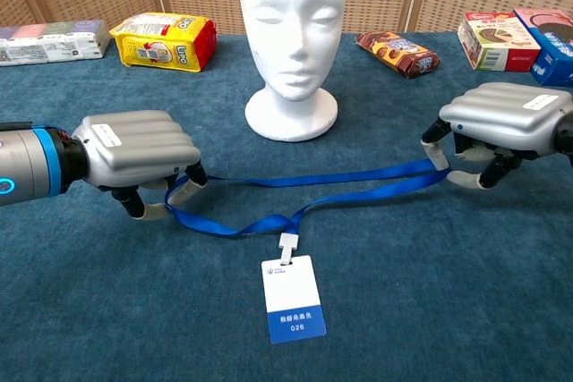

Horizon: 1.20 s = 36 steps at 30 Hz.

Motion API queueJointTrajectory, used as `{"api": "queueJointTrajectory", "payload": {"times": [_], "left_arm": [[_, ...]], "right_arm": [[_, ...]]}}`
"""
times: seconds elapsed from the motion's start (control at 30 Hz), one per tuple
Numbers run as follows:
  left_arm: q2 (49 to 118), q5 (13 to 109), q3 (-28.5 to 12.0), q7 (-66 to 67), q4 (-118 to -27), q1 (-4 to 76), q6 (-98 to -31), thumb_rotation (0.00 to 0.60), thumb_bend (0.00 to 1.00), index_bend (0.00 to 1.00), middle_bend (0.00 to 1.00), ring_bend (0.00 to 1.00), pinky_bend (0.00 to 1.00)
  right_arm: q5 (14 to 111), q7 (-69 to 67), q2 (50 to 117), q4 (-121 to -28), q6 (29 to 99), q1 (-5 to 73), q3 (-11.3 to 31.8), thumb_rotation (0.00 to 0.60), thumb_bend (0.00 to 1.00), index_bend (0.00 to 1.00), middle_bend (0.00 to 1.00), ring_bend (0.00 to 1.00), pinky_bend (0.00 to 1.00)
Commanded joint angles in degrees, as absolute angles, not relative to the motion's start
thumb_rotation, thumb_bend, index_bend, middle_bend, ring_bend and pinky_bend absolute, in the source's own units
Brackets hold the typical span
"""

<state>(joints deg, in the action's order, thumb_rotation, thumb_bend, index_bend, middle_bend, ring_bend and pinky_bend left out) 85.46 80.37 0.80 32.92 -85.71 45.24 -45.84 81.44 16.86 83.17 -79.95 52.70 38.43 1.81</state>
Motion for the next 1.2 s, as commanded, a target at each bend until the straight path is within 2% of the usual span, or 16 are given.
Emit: {"api": "queueJointTrajectory", "payload": {"times": [0.03, 0.5, 1.2], "left_arm": [[84.8, 80.3, 0.6, 31.6, -86.4, 44.8, -46.8, 0.600, 0.38, 0.63, 0.99, 0.98, 0.79], [80.4, 82.6, -1.0, 26.1, -91.5, 42.9, -53.3, 0.600, 0.39, 0.63, 0.99, 0.98, 0.80], [68.1, 84.7, -6.1, 21.9, -105.1, 41.3, -61.1, 0.600, 0.39, 0.63, 1.00, 0.99, 0.81]], "right_arm": [[81.5, 16.6, 82.8, -80.7, 53.1, 38.3, 1.9, 0.600, 0.50, 0.67, 1.00, 1.00, 1.00], [83.2, 15.2, 78.9, -87.8, 57.6, 36.8, 2.9, 0.600, 0.50, 0.68, 1.00, 1.00, 1.00], [83.7, 12.7, 66.3, -106.6, 61.8, 36.6, 8.1, 0.600, 0.51, 0.69, 1.00, 1.00, 1.00]]}}
